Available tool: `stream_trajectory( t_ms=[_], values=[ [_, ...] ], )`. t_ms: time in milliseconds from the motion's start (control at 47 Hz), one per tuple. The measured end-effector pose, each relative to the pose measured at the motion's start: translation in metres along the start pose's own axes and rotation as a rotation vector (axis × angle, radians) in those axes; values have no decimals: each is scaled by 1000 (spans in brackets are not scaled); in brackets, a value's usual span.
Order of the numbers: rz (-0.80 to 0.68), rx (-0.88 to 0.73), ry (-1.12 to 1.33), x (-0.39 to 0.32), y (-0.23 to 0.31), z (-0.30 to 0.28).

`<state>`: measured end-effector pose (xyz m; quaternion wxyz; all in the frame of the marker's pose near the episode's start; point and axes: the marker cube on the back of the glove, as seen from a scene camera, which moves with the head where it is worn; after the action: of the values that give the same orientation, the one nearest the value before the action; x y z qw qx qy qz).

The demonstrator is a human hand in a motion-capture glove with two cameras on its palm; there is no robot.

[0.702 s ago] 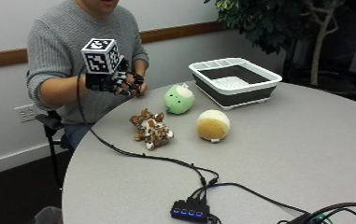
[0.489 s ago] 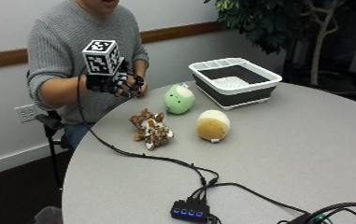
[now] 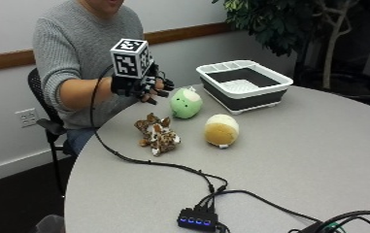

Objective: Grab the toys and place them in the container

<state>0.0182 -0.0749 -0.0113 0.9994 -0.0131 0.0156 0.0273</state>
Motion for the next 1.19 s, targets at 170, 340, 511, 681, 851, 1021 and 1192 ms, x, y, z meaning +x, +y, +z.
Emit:
stream_trajectory(
  t_ms=[170, 340, 511, 681, 851, 1021, 1192],
  values=[
    [85, -48, 46, 15, -51, 10],
    [236, -232, 112, 28, -58, 80],
    [301, -322, 154, 29, -43, 133],
    [340, -240, 126, 37, -36, 132],
    [356, -92, 193, 40, -34, 128],
    [320, -3, 241, 37, -26, 127],
    [230, 33, 75, 22, -37, 75]
  ],
)
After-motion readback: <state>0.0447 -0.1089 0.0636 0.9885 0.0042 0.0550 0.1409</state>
